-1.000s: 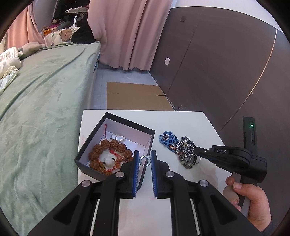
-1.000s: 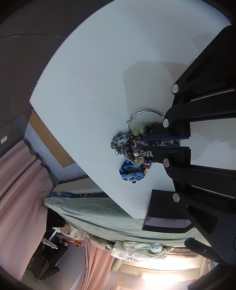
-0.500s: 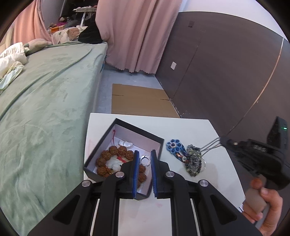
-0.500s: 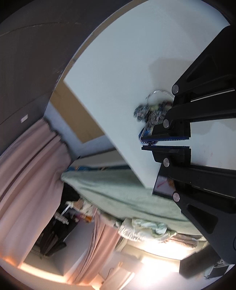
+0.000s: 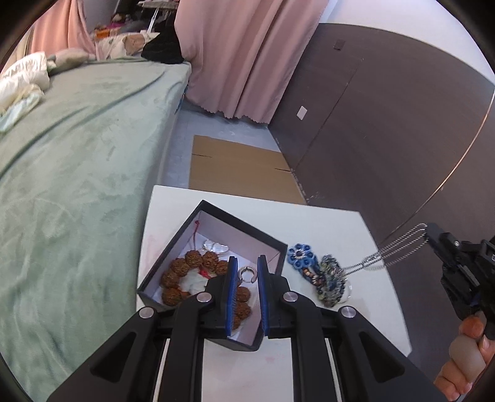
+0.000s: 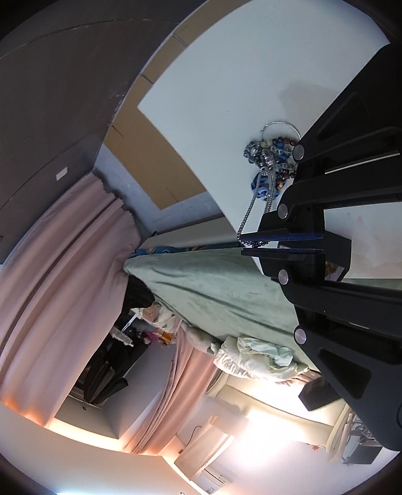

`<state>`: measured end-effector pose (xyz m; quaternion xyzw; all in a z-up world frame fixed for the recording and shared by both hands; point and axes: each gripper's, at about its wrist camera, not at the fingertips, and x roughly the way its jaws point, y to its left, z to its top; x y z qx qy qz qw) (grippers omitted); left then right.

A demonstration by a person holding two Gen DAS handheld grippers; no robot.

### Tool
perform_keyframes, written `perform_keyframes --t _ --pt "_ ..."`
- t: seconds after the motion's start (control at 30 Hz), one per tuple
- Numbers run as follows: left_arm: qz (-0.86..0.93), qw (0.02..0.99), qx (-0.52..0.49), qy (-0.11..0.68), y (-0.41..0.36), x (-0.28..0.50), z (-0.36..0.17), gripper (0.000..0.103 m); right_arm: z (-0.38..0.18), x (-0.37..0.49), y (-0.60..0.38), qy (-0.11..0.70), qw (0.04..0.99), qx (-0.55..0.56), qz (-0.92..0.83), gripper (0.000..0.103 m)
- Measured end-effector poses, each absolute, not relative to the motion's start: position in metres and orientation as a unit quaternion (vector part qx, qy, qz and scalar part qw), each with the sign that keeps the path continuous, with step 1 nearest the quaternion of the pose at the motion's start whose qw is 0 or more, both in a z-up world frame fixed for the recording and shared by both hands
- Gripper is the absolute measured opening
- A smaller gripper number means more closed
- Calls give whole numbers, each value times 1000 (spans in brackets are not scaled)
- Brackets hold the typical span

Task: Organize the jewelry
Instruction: 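Open the left tool to drop the ring in the box while the right tool carries necklaces in and releases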

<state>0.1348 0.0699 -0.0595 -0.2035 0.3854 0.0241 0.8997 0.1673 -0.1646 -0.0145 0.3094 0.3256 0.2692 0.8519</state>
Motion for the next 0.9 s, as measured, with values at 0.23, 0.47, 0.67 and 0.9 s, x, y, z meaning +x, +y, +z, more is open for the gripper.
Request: perform_keyframes --t 0.23,0.47,0.67,0.9 --pt "21 894 -234 380 87 132 -54 19 20 155 -159 293 866 294 280 5" --pt "27 898 -253 359 101 119 -45 45 61 143 -144 268 880 260 294 5" --pt "32 899 -268 344 112 112 -38 64 99 135 -126 246 892 230 300 5" --pt "34 900 -282 331 123 106 -31 83 131 127 -106 223 900 208 311 5"
